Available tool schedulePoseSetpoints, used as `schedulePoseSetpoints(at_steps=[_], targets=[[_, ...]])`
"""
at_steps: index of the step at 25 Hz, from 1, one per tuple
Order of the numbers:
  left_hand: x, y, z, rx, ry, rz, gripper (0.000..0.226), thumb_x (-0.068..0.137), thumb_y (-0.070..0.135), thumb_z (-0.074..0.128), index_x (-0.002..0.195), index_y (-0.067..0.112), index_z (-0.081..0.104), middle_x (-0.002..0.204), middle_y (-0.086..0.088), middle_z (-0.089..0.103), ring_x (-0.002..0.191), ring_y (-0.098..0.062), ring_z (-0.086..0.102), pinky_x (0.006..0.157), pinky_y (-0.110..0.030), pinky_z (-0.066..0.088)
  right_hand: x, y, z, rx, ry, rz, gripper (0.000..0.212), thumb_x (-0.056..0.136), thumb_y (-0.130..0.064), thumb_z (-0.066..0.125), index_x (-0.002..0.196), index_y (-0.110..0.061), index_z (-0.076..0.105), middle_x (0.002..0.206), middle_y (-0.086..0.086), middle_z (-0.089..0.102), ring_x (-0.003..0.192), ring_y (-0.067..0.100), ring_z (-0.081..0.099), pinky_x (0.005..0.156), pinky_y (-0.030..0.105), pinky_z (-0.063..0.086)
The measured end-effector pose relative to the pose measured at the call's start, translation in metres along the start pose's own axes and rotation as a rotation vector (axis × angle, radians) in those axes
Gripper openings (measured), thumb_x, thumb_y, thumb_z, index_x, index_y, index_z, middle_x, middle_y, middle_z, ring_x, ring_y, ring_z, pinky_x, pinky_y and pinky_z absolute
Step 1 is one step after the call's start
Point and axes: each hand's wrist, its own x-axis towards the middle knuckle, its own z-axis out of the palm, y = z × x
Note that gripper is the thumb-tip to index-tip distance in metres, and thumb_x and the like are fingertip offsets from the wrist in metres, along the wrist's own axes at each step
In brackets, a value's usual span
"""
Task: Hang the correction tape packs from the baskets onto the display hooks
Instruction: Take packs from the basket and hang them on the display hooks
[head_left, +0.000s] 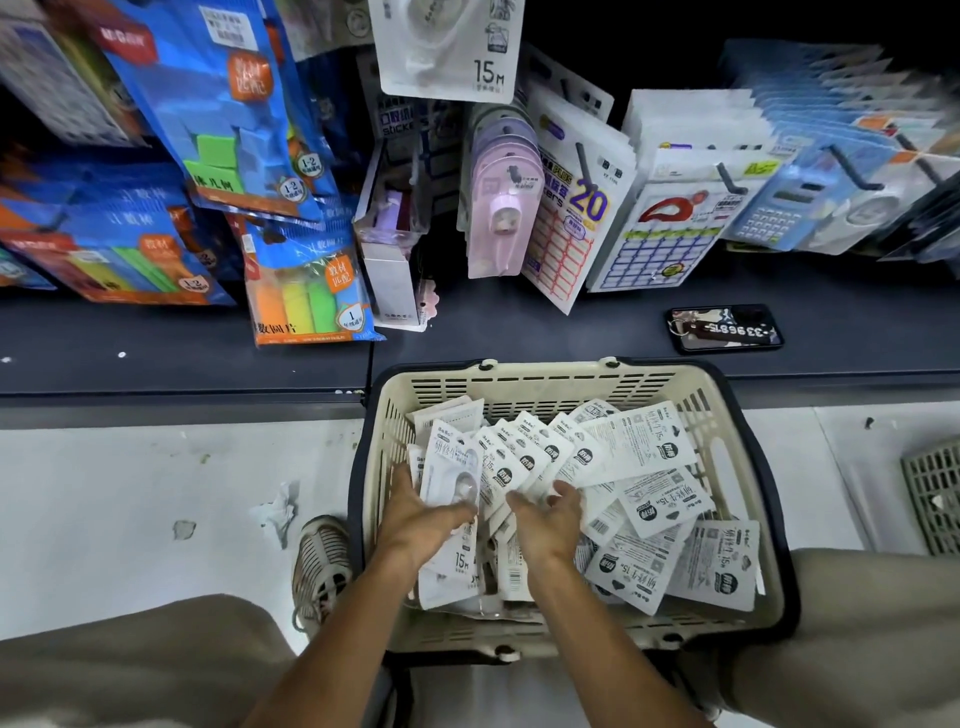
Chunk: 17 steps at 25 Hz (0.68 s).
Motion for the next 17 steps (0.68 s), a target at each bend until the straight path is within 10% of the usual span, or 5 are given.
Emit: schedulePoseSetpoints(at_steps=[6, 12, 17], targets=[[0.0, 0.008, 0.002, 0.029, 0.136, 0.149, 0.085, 0.076, 0.02, 0.088, 0.143, 0.032, 0.038, 0.124, 0.005, 0.07, 0.108, -0.025, 0.067, 0.097, -0.048, 0.056, 0.02, -0.007, -0.002, -0.212, 0.045, -0.187, 0.031, 0.096, -0.019, 0.067, 0.068, -0.012, 0.056, 0.065, 0.003, 0.061, 0.061, 0.018, 0.056, 0.056, 0.024, 0.044], [-0.008, 0.006, 0.003, 0.178, 0.177, 0.184, 0.108, 0.082, 0.039, 0.082, 0.161, 0.034, 0.009, 0.14, -0.002, 0.063, 0.121, -0.035, 0.062, 0.102, -0.043, 0.051, 0.012, -0.013, 0.002, -0.145, 0.09, -0.169, 0.028, 0.091, -0.021, 0.072, 0.11, -0.018, 0.052, 0.095, -0.002, 0.063, 0.079, 0.019, 0.063, 0.072, 0.031, 0.049], [-0.006, 0.004, 0.0, 0.176, 0.172, 0.195, 0.112, 0.08, 0.041, 0.083, 0.161, 0.035, 0.005, 0.151, -0.003, 0.053, 0.131, -0.033, 0.055, 0.102, -0.041, 0.048, 0.006, -0.006, 0.019, 0.085, -0.089, 0.019, 0.022, 0.087, -0.011, 0.076, 0.107, -0.012, 0.066, 0.101, 0.004, 0.074, 0.087, 0.02, 0.068, 0.072, 0.028, 0.051]])
